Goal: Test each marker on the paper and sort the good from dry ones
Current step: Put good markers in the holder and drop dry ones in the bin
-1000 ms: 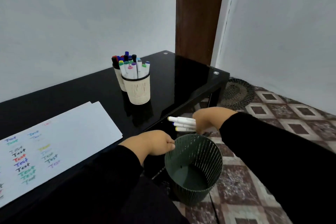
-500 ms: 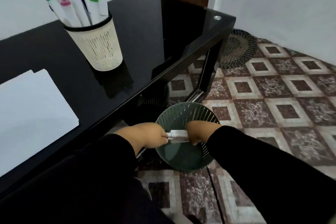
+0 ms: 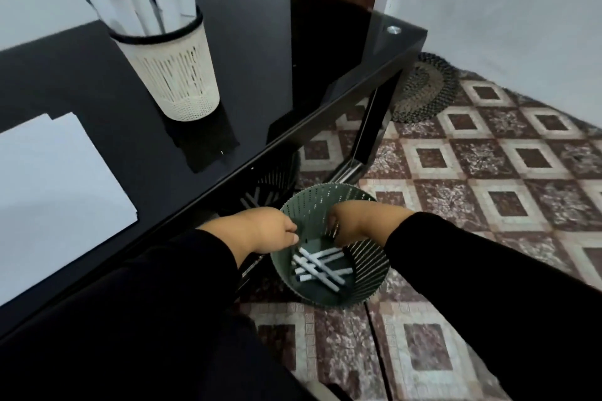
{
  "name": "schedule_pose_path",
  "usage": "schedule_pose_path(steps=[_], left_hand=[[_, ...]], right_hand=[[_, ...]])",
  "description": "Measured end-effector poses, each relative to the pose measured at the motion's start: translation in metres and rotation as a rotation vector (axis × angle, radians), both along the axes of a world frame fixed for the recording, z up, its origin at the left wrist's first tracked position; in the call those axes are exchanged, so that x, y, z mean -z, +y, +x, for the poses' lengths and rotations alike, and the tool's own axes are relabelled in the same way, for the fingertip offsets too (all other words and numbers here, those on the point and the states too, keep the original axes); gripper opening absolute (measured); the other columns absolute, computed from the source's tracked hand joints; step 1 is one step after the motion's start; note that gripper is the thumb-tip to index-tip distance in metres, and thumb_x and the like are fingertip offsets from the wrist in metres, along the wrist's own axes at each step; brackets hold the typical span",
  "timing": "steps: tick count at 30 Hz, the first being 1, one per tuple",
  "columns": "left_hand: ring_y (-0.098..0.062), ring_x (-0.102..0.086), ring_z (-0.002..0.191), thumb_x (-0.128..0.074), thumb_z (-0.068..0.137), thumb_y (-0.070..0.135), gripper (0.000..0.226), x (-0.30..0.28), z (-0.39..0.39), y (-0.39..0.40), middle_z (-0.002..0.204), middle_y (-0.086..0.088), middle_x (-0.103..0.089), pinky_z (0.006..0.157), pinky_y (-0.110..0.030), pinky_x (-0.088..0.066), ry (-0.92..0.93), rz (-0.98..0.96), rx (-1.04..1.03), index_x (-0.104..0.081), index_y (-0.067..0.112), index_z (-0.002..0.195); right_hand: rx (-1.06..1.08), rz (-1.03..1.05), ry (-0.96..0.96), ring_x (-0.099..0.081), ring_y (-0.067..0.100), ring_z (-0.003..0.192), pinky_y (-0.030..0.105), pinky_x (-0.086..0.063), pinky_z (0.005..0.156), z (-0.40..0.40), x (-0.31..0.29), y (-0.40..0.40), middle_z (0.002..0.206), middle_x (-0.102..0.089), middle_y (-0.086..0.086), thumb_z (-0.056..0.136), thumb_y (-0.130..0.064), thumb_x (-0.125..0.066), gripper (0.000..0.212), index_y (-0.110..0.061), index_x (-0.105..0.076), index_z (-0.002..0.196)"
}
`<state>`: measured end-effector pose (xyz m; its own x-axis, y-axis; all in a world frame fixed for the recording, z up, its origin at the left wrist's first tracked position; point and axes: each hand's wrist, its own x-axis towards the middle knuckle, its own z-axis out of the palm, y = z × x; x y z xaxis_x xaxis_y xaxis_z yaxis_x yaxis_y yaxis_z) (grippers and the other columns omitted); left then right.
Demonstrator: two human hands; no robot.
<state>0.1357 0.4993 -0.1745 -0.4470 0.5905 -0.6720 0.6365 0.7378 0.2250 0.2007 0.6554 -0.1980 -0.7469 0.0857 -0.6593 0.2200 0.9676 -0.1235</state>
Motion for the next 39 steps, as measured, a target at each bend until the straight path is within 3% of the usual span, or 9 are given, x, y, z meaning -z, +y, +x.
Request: schedule_pose_path(steps=[8,13,18,24,28,35,39], left_hand=[[-0.013,-0.039,0.131,-0.045,0.097,0.037,0.043,-0.068,0.018,-0.034,0.143,0.005,-0.043,0.103,-0.02,-0.028,0.091,0.233,-0.135,-0.045,0.024,0.138],[-0.01,-0.042,0.128,-0.044,0.097,0.034,0.039,-0.106,0.026,-0.077,0.14,0.007,-0.047,0.101,-0.018,-0.029,0.217,0.417,-0.247,-0.048,0.027,0.135],[-0.014,-0.037,0.132,-0.044,0.097,0.03,0.045,-0.124,0.028,-0.136,0.145,0.005,-0.04,0.105,-0.025,-0.029,0.491,0.554,-0.478,-0.039,0.026,0.141],[-0.021,-0.014,0.143,-0.036,0.097,0.041,0.058,-0.123,0.025,-0.219,0.157,-0.002,-0.012,0.112,-0.034,-0.018,0.66,0.244,-0.656,-0.018,0.022,0.149],[-0.023,-0.017,0.141,-0.031,0.095,0.046,0.061,-0.115,0.024,-0.266,0.154,-0.005,-0.017,0.114,-0.043,-0.012,0.675,0.03,-0.774,-0.017,0.02,0.148],[-0.021,-0.01,0.144,-0.03,0.096,0.051,0.066,-0.1,0.033,-0.299,0.157,-0.003,-0.006,0.116,-0.04,-0.011,0.544,0.088,-0.814,-0.01,0.02,0.15],[-0.02,-0.004,0.144,-0.033,0.093,0.057,0.07,-0.098,0.039,-0.309,0.158,0.0,0.0,0.117,-0.038,-0.008,0.528,0.098,-0.841,-0.01,0.023,0.15]], right_hand=[[-0.166,0.088,0.142,-0.056,0.022,0.11,0.028,-0.045,0.086,-0.003,-0.118,-0.029,0.12,-0.059,0.001,0.087,-0.027,-0.064,0.041,-0.015,-0.056,0.125],[-0.196,0.044,0.301,-0.054,0.016,0.098,0.024,-0.04,0.079,-0.009,-0.159,-0.062,0.105,-0.056,-0.005,0.084,-0.031,-0.067,0.043,-0.02,-0.055,0.123],[-0.223,-0.101,0.471,-0.054,0.019,0.109,0.022,-0.039,0.083,-0.016,-0.179,-0.114,0.123,-0.056,0.003,0.086,-0.031,-0.067,0.05,-0.016,-0.05,0.13],[-0.277,-0.172,0.483,-0.036,0.022,0.133,0.035,-0.034,0.108,-0.036,-0.165,-0.172,0.146,-0.034,0.003,0.081,-0.043,-0.069,0.078,-0.024,-0.031,0.146],[-0.357,-0.165,0.458,-0.023,0.024,0.138,0.041,-0.027,0.112,-0.054,-0.153,-0.203,0.151,-0.025,0.001,0.085,-0.049,-0.062,0.077,-0.031,-0.023,0.149],[-0.437,-0.018,0.44,-0.019,0.028,0.138,0.044,-0.026,0.107,-0.076,-0.142,-0.237,0.151,-0.024,0.002,0.086,-0.056,-0.056,0.071,-0.035,-0.027,0.147],[-0.377,-0.087,0.409,-0.017,0.03,0.139,0.044,-0.024,0.112,-0.082,-0.134,-0.236,0.152,-0.019,0.005,0.081,-0.056,-0.062,0.07,-0.039,-0.033,0.143]])
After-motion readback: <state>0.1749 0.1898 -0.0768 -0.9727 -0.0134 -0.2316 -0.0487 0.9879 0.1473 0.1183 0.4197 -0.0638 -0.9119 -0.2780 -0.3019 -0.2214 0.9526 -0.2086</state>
